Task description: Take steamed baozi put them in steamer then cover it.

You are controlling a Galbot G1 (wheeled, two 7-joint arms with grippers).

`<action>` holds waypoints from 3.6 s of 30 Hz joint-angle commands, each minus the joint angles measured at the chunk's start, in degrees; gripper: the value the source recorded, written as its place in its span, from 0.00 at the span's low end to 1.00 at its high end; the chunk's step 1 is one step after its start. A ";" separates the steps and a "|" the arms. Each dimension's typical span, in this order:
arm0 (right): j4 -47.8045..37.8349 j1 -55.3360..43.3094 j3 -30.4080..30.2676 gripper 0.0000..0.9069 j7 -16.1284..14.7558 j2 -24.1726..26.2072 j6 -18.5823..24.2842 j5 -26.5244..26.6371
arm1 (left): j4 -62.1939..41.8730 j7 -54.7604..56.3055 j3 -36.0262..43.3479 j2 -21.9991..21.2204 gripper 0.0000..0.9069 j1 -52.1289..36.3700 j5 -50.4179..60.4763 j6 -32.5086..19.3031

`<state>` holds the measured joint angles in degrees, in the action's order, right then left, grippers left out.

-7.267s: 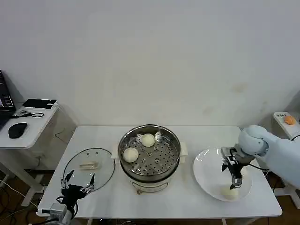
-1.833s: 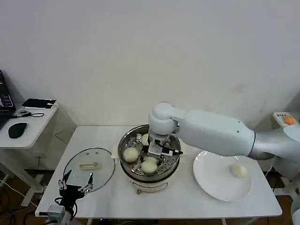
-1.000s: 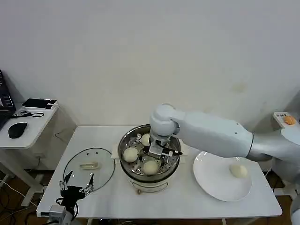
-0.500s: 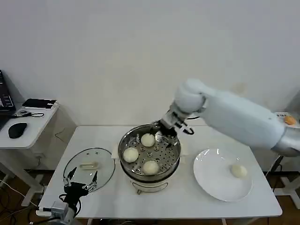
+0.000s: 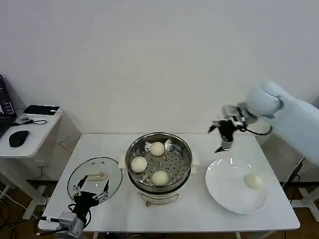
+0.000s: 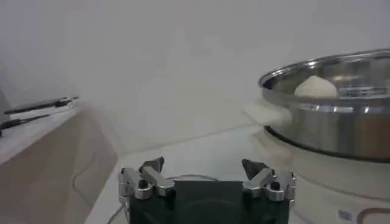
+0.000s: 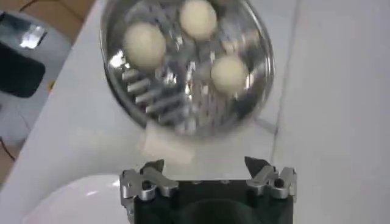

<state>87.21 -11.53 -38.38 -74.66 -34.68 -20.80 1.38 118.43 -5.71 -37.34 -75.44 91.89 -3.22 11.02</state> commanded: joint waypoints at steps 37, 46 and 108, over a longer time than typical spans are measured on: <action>-13.93 23.98 7.70 1.00 3.42 -0.62 1.78 -27.77 | -4.46 0.23 -0.07 0.55 1.00 -0.67 0.09 -0.24; -13.32 25.36 8.12 1.00 3.37 0.18 2.53 -30.88 | -4.63 0.17 -0.22 0.57 1.00 -0.55 0.16 -0.35; -13.04 24.76 9.99 0.62 6.60 0.43 1.90 -26.61 | -6.07 0.43 0.54 0.13 1.00 -1.58 0.57 -0.43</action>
<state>72.24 14.98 -28.89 -68.36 -35.64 -18.09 -29.08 112.64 -5.33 -36.84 -75.31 90.90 -2.68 10.60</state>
